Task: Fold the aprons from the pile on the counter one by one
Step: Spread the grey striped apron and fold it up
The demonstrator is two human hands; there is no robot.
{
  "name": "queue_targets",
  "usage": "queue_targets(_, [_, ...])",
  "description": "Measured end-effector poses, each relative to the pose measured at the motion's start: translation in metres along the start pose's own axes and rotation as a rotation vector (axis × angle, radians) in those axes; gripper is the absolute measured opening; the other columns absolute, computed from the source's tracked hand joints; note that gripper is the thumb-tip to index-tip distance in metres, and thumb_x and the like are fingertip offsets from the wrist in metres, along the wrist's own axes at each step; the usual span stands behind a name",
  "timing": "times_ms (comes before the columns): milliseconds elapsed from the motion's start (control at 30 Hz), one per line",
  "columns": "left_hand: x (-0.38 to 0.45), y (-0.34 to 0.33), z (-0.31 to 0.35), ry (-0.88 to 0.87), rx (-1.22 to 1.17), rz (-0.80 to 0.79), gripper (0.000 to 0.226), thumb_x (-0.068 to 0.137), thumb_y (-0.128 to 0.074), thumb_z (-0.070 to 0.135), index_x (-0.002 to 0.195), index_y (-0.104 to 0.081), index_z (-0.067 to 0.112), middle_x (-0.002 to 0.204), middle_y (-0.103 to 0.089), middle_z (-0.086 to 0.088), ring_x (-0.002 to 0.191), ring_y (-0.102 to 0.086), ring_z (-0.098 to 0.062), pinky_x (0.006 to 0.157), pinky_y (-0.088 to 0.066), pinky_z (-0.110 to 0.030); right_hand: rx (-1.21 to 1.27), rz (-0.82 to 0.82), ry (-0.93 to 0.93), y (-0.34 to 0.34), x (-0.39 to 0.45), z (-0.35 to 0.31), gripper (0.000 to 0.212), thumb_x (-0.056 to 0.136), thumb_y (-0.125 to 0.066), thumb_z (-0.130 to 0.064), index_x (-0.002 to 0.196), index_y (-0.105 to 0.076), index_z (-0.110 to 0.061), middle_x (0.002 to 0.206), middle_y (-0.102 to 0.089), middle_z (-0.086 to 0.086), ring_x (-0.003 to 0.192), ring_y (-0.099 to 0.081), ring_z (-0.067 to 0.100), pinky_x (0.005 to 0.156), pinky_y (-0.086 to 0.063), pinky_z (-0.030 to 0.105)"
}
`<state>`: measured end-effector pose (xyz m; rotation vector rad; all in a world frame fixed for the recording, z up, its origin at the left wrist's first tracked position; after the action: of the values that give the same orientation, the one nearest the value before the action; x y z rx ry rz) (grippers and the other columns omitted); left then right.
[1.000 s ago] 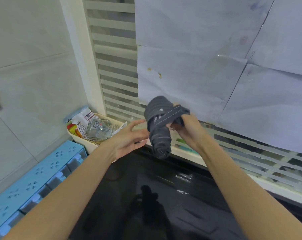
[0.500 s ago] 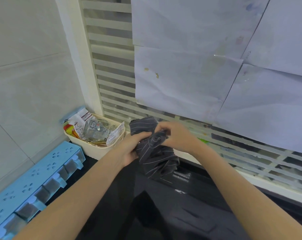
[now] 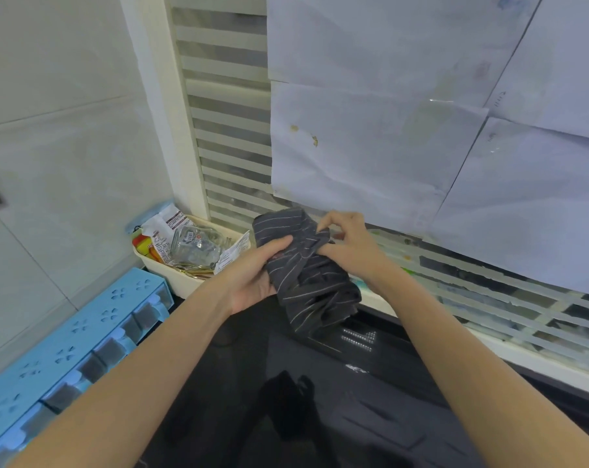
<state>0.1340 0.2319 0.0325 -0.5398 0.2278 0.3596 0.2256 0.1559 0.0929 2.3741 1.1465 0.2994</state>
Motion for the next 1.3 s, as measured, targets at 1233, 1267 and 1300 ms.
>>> queue_targets(1233, [-0.011, -0.052, 0.043, -0.328, 0.605, -0.021, 0.019, 0.099, -0.044, 0.019, 0.081, -0.044, 0.012, 0.051, -0.041, 0.008, 0.042, -0.029, -0.005, 0.044, -0.03, -0.014, 1.028, -0.209, -0.239, -0.008, -0.024, 0.049, 0.033, 0.083, -0.056, -0.001, 0.115, -0.058, -0.01, 0.089, -0.074, 0.007, 0.073, -0.071, 0.018, 0.059, -0.056, 0.025])
queue_targets(1267, [-0.011, -0.054, 0.039, -0.298, 0.522, -0.05, 0.021, 0.099, -0.043, 0.018, 0.079, -0.044, 0.013, 0.052, -0.04, 0.008, 0.042, -0.026, -0.004, 0.043, -0.027, -0.014, 1.039, -0.241, -0.227, -0.009, -0.024, 0.048, 0.034, 0.08, -0.057, -0.003, 0.113, -0.06, -0.01, 0.091, -0.073, 0.008, 0.075, -0.071, 0.019, 0.061, -0.057, 0.026])
queue_targets(1300, [-0.013, -0.056, 0.037, -0.267, 0.464, -0.087, 0.022, 0.099, -0.043, 0.018, 0.077, -0.045, 0.014, 0.053, -0.04, 0.008, 0.041, -0.025, -0.004, 0.042, -0.026, -0.013, 1.041, -0.267, -0.222, -0.011, -0.026, 0.045, 0.034, 0.077, -0.058, -0.004, 0.11, -0.061, -0.009, 0.092, -0.073, 0.009, 0.076, -0.07, 0.019, 0.063, -0.057, 0.027])
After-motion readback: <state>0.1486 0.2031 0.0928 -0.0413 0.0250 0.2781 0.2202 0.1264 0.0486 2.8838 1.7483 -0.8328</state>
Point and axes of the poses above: each hand's wrist, its own x-axis towards the middle knuckle, its own y-axis out of the back of the hand, z = x × y, the point moved 9 cm from there along x, towards the middle knuckle
